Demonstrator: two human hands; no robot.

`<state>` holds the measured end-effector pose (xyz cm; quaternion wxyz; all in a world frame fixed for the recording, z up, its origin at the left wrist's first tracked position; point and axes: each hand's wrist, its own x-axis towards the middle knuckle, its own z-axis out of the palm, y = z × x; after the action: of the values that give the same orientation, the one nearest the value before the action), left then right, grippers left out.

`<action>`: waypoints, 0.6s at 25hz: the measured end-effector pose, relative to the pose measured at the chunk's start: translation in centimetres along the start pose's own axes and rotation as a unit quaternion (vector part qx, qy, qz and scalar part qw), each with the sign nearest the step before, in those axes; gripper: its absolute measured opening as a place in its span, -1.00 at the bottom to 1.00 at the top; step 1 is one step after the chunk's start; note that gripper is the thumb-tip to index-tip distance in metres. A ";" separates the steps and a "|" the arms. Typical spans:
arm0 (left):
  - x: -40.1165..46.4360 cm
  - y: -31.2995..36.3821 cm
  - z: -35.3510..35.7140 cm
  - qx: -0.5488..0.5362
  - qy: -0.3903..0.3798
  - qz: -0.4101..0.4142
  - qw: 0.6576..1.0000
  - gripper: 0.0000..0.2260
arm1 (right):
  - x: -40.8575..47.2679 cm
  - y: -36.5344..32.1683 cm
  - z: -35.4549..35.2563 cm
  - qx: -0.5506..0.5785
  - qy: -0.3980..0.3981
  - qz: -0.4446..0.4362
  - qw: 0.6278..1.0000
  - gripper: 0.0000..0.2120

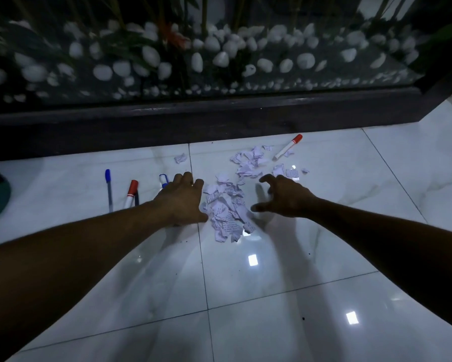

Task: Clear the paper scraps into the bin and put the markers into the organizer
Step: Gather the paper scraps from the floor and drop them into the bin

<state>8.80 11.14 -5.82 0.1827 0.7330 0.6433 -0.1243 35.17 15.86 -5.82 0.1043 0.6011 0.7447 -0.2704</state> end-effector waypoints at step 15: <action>1.5 3.8 0.7 -0.097 -0.056 0.022 0.993 -0.05 | -0.7 -5.2 2.7 -0.007 -0.031 -0.041 0.999 0.02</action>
<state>12.81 11.77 -6.64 0.2917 0.7179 0.6244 -0.0984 29.99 13.14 -6.32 0.1206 0.5607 0.7672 -0.2873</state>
